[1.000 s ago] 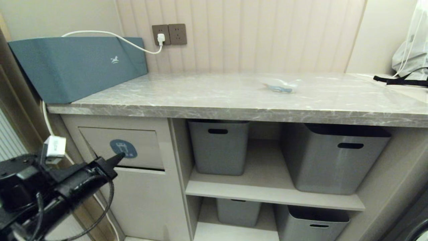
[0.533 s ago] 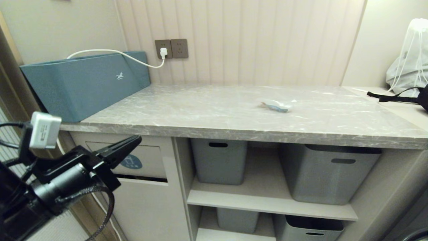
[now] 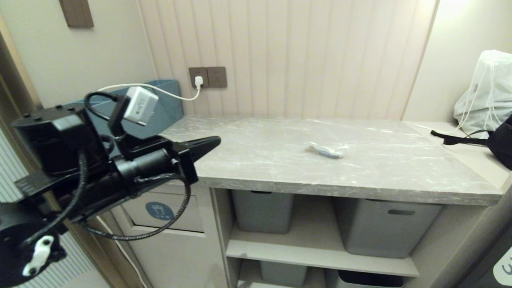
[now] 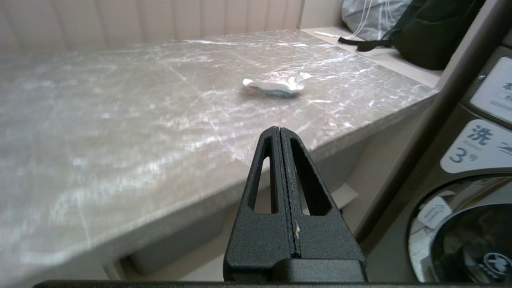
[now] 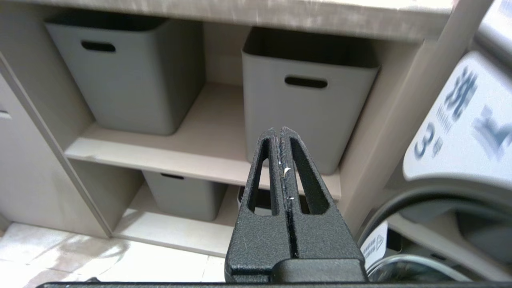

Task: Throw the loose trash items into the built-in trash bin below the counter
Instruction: Pick up the garbage

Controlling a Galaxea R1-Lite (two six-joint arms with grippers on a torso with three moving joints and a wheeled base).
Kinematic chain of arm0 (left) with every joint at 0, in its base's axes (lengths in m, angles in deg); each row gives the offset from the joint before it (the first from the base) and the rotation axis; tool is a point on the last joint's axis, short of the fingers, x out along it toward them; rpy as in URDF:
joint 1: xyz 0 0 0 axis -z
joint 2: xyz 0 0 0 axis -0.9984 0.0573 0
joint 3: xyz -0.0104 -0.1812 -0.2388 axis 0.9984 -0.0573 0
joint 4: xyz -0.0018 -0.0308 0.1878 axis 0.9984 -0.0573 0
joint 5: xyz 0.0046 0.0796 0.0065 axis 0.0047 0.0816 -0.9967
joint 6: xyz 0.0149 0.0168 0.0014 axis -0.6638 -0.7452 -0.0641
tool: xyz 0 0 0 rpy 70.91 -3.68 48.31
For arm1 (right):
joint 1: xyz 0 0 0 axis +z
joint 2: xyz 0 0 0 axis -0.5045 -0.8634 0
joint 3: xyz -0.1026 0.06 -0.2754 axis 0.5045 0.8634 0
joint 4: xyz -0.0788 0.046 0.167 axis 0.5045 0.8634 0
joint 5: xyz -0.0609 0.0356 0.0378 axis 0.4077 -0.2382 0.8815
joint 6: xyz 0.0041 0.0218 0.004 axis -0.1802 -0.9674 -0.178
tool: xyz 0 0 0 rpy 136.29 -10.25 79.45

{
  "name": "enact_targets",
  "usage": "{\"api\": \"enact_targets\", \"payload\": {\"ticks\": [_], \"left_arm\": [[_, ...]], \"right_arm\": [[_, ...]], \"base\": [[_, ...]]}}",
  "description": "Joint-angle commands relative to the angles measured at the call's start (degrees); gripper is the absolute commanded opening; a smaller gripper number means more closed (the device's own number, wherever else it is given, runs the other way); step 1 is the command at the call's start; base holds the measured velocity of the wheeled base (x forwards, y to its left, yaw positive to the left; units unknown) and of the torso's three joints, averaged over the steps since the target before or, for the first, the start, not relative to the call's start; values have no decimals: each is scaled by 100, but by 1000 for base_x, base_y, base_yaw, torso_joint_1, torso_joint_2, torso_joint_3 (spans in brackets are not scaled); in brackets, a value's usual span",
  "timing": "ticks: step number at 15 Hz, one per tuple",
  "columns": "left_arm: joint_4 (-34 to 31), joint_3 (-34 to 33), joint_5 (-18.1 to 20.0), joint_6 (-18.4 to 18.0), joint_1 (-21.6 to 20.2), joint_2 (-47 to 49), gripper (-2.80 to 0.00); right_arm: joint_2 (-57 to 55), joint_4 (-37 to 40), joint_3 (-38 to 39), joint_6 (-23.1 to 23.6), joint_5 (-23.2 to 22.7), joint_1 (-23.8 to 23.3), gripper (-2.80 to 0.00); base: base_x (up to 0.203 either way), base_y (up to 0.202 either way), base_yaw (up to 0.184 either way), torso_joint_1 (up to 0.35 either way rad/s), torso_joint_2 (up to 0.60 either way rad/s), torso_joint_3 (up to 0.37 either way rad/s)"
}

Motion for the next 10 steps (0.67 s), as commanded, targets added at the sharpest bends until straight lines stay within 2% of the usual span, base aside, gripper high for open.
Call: {"api": "enact_targets", "payload": {"ticks": [1,5,8,10], "left_arm": [[14,431,-1,-142,188,844,-280],[25,1224,-362,-408,588,2068,-280],[129,2260,-672,-451,867,2987,-280],[151,2983,-763,-612,1073,3681,-280]], "right_arm": [[0,4,8,1,2,1,-280],[0,-5,8,1,2,1,-280],[0,3,8,18,2,1,-280],[0,-5,8,1,2,1,-280]], "base": [[0,0,0,231,-508,-283],[0,0,0,246,-531,-292],[0,0,0,261,-557,-294],[0,0,0,272,-570,-307]]}}
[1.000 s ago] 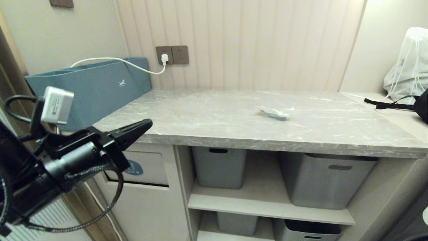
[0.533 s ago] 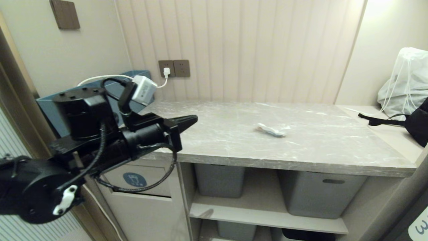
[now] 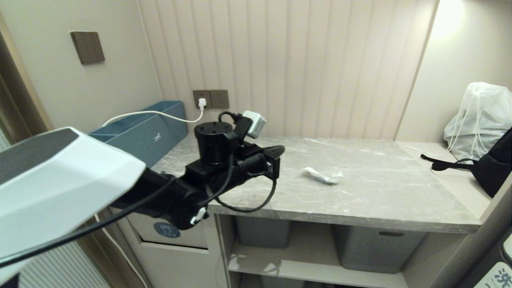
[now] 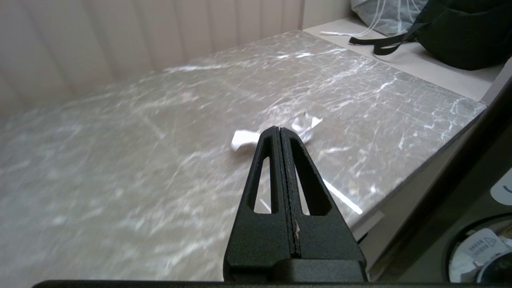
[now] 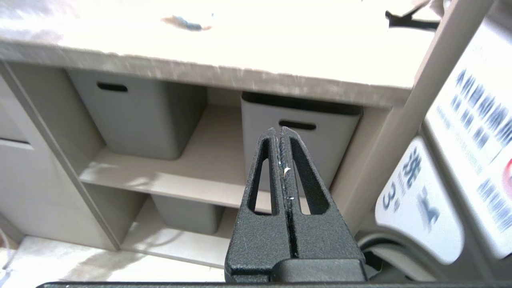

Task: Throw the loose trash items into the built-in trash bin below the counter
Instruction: Pick up the garbage

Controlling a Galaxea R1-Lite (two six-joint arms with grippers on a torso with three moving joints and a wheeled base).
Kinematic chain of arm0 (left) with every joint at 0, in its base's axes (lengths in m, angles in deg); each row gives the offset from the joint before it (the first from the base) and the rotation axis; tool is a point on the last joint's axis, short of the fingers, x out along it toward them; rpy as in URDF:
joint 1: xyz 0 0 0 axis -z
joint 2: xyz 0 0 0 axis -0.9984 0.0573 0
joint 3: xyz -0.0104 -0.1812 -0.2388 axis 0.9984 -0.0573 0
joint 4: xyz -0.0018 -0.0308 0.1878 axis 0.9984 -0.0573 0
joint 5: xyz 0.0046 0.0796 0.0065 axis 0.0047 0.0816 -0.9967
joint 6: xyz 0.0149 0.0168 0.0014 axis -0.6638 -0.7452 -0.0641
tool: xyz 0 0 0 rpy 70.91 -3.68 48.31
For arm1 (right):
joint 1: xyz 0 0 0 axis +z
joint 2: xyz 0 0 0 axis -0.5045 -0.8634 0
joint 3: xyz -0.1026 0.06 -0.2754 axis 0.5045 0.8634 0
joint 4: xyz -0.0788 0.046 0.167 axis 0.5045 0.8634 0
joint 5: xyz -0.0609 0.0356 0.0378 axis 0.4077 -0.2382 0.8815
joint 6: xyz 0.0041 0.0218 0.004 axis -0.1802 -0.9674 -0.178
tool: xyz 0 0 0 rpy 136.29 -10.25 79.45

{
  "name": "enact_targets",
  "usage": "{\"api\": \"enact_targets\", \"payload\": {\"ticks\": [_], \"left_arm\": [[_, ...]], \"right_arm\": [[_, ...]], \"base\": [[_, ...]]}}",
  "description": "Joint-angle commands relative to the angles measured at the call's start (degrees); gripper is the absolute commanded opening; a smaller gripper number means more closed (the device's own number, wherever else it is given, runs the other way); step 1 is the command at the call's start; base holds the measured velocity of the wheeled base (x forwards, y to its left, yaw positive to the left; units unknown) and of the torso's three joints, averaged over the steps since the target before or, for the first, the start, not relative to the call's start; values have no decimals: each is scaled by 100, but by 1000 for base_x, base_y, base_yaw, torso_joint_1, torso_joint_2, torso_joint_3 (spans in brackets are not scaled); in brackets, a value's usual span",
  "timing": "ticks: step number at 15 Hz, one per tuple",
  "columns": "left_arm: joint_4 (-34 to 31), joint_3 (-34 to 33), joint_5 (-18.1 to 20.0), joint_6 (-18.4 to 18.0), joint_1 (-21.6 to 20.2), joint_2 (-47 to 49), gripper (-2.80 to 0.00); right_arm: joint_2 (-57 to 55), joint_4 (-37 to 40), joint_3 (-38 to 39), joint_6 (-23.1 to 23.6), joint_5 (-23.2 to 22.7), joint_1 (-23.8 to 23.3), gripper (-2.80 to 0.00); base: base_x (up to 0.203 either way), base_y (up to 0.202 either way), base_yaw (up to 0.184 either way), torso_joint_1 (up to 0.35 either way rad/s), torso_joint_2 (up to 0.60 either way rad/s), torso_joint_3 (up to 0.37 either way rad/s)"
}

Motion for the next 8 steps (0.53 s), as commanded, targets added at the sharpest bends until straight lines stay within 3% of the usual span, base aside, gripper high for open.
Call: {"api": "enact_targets", "payload": {"ticks": [1,4,8], "left_arm": [[42,591,-28,-116,169,917,-280],[108,1565,-225,-297,477,1796,-280],[76,2541,-419,-604,620,2735,-280]], "right_arm": [[0,0,0,-1,-2,1,-280],[0,-25,26,191,-11,1,-280],[0,-35,35,236,-2,1,-280]], "base": [[0,0,0,280,-612,-320],[0,0,0,249,-535,-263],[0,0,0,14,-31,-13]]}}
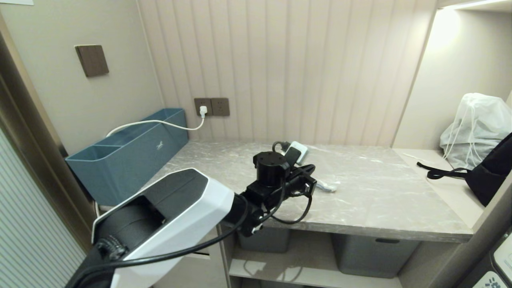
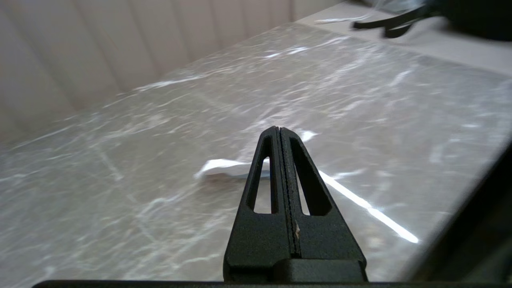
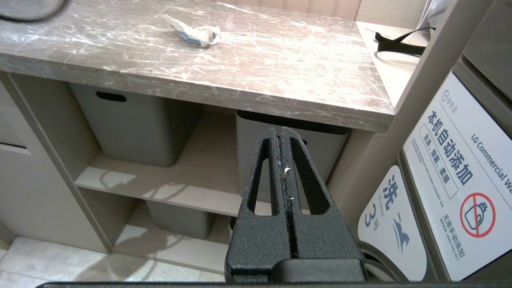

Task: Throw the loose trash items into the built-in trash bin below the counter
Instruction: Pick up the garbage

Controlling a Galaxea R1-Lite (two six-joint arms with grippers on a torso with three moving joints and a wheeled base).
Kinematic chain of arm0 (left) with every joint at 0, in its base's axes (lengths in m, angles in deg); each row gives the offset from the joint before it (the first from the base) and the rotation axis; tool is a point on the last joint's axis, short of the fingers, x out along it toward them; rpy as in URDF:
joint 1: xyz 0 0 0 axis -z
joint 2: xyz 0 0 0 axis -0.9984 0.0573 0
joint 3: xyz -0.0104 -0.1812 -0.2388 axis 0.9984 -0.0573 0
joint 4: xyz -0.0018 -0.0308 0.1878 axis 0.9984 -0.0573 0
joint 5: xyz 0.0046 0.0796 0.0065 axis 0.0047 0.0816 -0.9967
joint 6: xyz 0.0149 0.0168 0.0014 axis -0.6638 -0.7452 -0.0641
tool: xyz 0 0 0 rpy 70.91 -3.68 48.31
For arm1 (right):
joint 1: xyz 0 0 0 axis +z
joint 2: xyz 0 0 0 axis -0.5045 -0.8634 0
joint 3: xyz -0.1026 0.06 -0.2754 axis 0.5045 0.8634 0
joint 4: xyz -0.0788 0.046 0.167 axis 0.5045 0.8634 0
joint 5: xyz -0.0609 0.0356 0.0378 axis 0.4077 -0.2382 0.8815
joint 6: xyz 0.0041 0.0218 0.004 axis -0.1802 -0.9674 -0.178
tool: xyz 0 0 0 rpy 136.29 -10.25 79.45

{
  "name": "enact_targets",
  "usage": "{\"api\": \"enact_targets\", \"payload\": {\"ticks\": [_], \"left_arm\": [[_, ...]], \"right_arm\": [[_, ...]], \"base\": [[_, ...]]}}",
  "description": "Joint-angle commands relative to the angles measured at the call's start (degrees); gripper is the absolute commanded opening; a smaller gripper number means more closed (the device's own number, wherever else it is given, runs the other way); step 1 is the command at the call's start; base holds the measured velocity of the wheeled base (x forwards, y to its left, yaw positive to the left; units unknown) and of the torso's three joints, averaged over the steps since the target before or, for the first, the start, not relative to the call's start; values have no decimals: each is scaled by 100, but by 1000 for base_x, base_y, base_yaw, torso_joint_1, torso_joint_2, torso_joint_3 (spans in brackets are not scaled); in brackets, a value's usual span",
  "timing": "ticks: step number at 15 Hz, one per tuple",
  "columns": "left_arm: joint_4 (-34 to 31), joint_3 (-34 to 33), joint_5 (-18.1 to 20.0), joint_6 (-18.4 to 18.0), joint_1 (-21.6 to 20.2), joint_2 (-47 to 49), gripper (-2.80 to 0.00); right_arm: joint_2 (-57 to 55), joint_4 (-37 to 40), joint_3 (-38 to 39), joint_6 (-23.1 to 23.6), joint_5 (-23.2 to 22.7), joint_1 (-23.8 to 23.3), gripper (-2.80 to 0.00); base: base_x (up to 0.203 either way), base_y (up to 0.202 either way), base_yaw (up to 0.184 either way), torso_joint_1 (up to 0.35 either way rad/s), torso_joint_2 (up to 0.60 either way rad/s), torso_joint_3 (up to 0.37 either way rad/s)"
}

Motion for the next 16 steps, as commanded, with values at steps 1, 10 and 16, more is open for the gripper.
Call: {"api": "enact_targets", "payload": {"ticks": [1,10,16], "left_arm": [[4,524,-10,-83,40,641,-280],[-515,1813,-418,-160,18,1511,-280],[-694,1765,-412,-91,-114,80,-280]], "right_arm": [[0,-1,3,4,-5,1,-280],[0,-1,3,5,0,1,-280],[0,21,-21,391,-107,1,-280]], "base": [[0,0,0,0,0,0],[0,0,0,0,0,0],[0,0,0,0,0,0]]}}
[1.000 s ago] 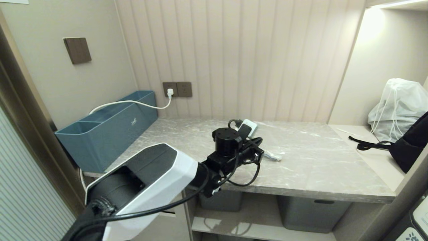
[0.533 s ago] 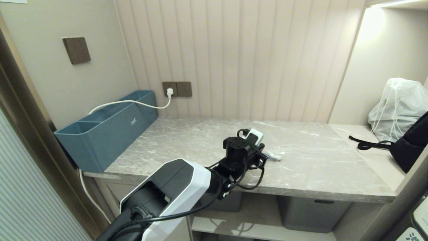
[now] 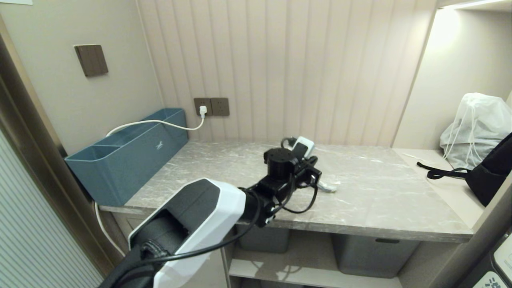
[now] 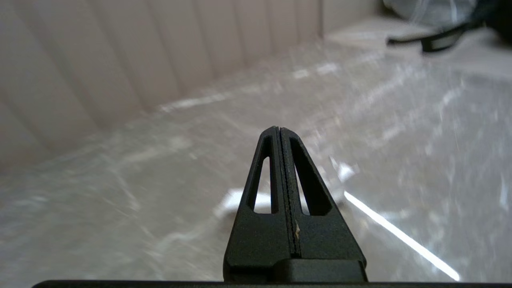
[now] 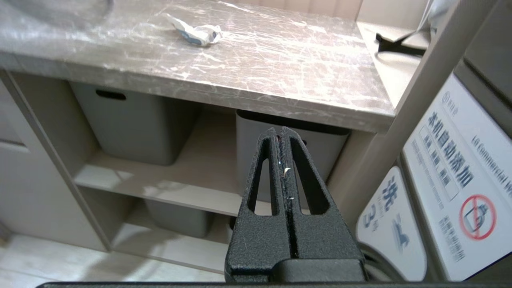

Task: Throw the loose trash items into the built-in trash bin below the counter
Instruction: Pick up the garbage

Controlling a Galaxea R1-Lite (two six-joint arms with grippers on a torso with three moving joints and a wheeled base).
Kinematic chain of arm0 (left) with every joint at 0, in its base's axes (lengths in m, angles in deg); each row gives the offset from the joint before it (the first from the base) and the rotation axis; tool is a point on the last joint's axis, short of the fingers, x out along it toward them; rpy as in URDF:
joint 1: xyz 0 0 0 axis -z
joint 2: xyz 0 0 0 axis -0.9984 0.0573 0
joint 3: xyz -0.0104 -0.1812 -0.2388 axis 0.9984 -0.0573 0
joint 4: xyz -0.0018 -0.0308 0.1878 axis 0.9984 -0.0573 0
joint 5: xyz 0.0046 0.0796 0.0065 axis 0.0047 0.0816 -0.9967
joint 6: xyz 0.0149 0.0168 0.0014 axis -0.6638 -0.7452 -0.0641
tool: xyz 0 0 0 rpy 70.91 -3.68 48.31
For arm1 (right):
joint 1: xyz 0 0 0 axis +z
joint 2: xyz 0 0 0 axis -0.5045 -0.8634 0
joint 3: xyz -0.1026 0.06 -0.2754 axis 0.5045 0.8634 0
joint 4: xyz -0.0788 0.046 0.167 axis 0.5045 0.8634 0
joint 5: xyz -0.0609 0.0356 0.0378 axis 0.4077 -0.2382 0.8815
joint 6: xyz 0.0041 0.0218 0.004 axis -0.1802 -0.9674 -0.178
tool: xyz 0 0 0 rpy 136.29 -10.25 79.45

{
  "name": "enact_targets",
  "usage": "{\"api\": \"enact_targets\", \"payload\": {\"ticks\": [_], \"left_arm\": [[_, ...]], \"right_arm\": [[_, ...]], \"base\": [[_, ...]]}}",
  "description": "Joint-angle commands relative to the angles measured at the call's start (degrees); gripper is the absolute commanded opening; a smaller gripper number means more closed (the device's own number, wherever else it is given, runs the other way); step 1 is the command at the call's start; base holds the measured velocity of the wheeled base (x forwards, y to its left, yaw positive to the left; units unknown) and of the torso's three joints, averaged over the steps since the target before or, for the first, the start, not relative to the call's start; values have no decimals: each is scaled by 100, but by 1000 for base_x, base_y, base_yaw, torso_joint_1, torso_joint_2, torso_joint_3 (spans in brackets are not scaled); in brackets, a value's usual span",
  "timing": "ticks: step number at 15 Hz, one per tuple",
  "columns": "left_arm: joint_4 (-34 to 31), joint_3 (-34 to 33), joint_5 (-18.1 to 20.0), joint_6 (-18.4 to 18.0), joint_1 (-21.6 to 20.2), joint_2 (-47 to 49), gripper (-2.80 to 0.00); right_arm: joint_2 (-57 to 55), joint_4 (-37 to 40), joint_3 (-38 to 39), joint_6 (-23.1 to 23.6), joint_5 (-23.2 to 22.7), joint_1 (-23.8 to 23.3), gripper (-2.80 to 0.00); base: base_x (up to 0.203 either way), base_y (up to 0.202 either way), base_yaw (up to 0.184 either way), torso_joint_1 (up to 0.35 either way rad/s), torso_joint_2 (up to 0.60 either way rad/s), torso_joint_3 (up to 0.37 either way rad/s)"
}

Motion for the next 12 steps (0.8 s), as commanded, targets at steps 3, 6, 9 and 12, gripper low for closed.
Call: {"api": "enact_targets", "payload": {"ticks": [3,6,9,12], "left_arm": [[-337,-801,6,117,-516,-2163,-280],[-292,-3017,169,273,-1448,-3464,-280],[125,-4729,483,457,-2465,-4852,-280],[289,-5750,675,579,-3091,-5902,-280]], "right_arm": [[-581,8,-733,373,-305,-4,-280],[-2601,-90,-1946,390,-557,0,-280],[-4672,-481,-3108,532,-677,107,-280],[-6476,-753,-4192,663,-486,950,-280]], "base": [[0,0,0,0,0,0],[0,0,0,0,0,0],[0,0,0,0,0,0],[0,0,0,0,0,0]]}}
